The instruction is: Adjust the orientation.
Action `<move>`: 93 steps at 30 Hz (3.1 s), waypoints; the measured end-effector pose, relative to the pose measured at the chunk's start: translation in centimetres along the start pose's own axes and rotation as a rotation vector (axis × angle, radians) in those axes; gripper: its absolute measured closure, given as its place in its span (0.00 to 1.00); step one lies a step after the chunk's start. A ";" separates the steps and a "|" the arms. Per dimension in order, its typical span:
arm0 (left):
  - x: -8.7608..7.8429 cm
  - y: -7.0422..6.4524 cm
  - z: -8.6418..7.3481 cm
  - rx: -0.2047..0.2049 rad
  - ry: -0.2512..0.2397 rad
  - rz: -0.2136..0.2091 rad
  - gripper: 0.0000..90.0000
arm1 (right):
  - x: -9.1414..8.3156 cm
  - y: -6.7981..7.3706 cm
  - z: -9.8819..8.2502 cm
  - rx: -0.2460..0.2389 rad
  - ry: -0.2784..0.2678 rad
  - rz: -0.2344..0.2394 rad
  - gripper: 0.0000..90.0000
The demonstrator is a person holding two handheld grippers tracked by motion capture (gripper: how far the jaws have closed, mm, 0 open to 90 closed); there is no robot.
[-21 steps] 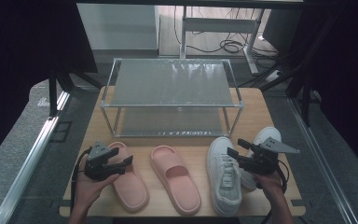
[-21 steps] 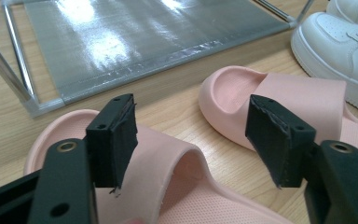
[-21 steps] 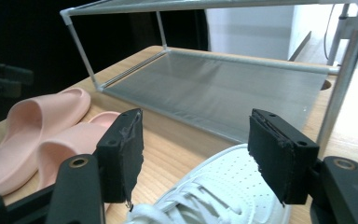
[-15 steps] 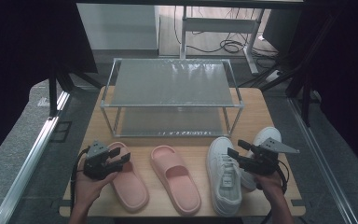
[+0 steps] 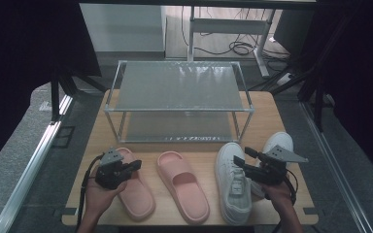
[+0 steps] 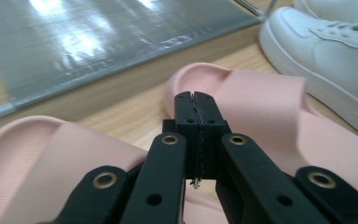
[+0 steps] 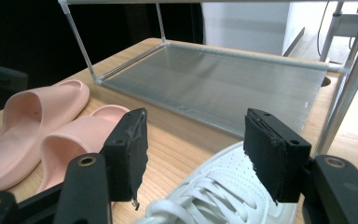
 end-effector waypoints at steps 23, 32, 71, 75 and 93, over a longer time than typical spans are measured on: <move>-1.4 1.8 -6.8 -0.116 0.079 0.082 1.00 | 0.7 0.1 -0.4 0.002 0.022 -0.018 0.45; -1.6 3.3 -7.2 -0.116 0.084 0.081 1.00 | 0.6 0.0 -0.8 0.007 0.033 -0.036 0.45; -4.2 10.4 -5.1 -0.135 0.038 0.145 1.00 | 0.3 -0.9 -1.4 0.024 0.043 -0.071 0.46; -1.8 11.1 -5.1 -0.146 0.089 0.107 1.00 | 0.4 -0.9 -1.5 0.023 0.046 -0.073 0.45; 1.7 11.7 -3.9 -0.129 0.172 0.067 1.00 | 0.7 -0.8 -1.6 0.022 0.055 -0.066 0.45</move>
Point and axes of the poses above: each handheld gripper's, and its own axes: x roughly forward along the jaws, z roughly out of its top, y roughly to its left, the point moved 3 cm from there along x, roughly forward along the jaws, and after that the axes turned 4 degrees about x, right-handed, at the moved point
